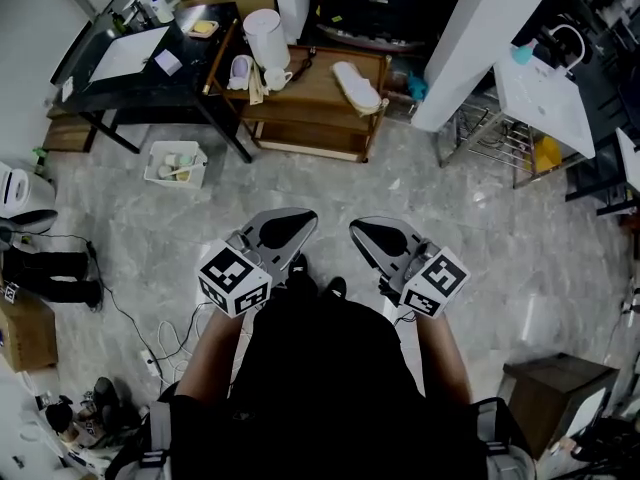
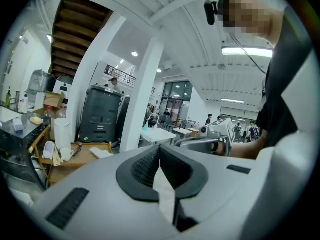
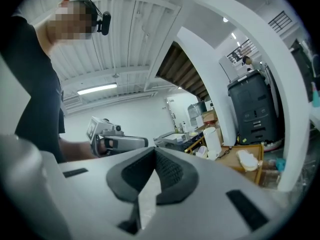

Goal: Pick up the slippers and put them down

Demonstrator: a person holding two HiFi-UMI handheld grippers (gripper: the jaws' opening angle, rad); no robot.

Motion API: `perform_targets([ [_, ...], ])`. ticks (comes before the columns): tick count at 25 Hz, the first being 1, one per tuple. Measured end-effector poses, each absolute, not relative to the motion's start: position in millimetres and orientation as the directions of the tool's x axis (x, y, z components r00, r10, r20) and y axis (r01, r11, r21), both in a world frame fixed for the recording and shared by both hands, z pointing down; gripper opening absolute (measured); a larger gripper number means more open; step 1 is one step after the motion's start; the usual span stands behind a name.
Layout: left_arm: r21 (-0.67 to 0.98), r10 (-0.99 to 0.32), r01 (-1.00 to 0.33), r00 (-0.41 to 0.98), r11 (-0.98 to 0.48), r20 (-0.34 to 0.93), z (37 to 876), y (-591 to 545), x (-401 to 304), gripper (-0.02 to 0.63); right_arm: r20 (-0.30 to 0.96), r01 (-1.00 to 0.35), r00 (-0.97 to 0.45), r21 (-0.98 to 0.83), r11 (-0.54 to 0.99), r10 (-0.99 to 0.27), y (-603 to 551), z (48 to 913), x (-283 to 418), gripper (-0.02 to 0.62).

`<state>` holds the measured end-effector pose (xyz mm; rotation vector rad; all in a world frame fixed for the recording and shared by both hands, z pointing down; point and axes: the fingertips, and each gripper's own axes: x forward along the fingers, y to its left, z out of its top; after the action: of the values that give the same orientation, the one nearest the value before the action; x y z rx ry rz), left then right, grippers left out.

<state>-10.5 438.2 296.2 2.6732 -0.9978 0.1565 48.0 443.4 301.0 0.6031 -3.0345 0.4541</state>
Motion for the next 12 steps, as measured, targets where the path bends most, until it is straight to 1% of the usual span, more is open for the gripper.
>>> perform_targets([
  [4,0.251,-0.609,-0.64,0.768,-0.727,0.196,302,425,-20,0.013,0.104,-0.412,-0.911,-0.285,0.866,-0.399,431,308,40,0.008],
  [9,0.277,-0.587,-0.617,0.787,-0.737,0.192,307,402,-36,0.014,0.17,-0.457,-0.888,-0.229,0.86,-0.427,414,318,22,0.008],
  [12,0.293,-0.572,-0.602,0.798,-0.743,0.189,311,389,-46,0.013,0.173,-0.489,-0.872,-0.246,0.837,-0.459,403,320,16,0.008],
])
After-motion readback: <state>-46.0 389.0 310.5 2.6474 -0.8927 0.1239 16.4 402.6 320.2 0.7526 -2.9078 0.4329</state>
